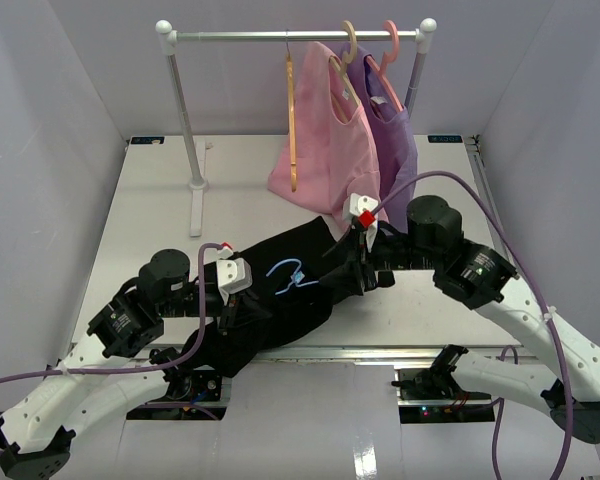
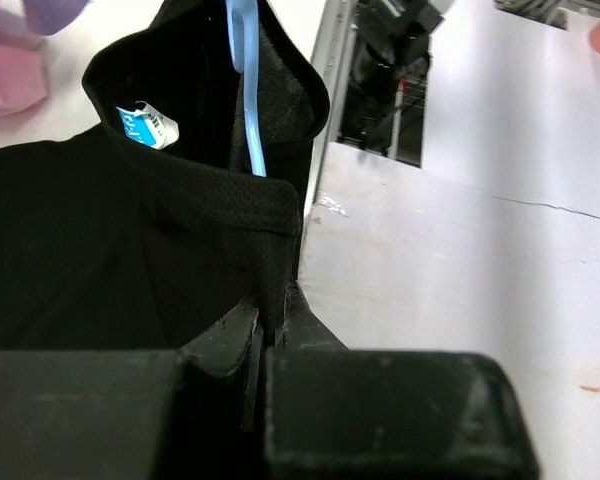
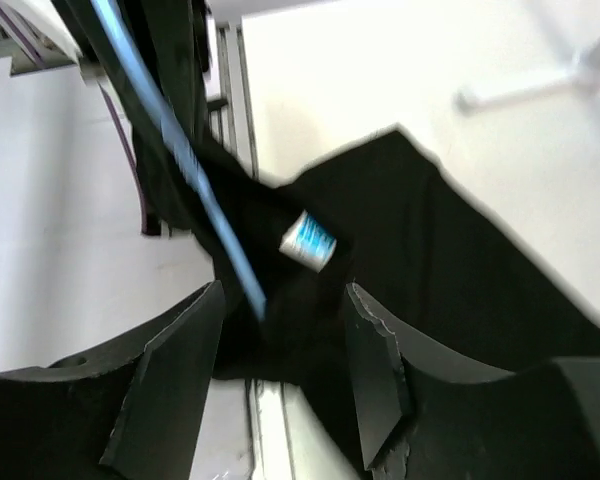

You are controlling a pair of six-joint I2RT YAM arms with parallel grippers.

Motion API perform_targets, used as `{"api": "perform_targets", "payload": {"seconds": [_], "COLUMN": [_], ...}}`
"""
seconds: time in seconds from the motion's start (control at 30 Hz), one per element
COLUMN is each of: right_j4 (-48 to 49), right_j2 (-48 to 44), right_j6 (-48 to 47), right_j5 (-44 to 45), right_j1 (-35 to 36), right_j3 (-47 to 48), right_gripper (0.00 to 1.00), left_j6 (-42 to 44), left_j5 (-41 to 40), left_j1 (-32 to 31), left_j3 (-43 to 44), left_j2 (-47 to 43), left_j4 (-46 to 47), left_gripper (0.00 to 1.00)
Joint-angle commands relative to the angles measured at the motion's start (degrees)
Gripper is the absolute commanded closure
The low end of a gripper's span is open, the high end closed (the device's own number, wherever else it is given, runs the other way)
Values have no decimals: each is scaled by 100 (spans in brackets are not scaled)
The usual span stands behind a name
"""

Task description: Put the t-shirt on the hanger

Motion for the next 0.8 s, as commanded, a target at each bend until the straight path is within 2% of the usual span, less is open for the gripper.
{"api": "perform_targets", "payload": {"seconds": [0.0,0.1,0.4,0.5,0.77], "right_j4": [5,-265,129,287,349], "right_j2": [662,1152,1499,1525,1115], "right_j6": [-652,-709,-814,-781,-673], "right_j5": [-576,-814,-1080,-816,956], "right_j1": [21,81,870,1053,1047], "right_j3": [1127,1666,1523,1450,1313], "right_gripper": [41,37,36,37,34], "left_j6": [-44,-62,-144,-153,-183], "left_j5": [654,676,652,652,615], "left_j1": [-14,-6,-14,-14,-5], "left_j3": [-64,-76,-24,-15,-43], "left_j2": [-33,-42,146,210,-33], "left_j4": [310,322,533,573,583], "left_gripper": [100,100,100,100,100]}}
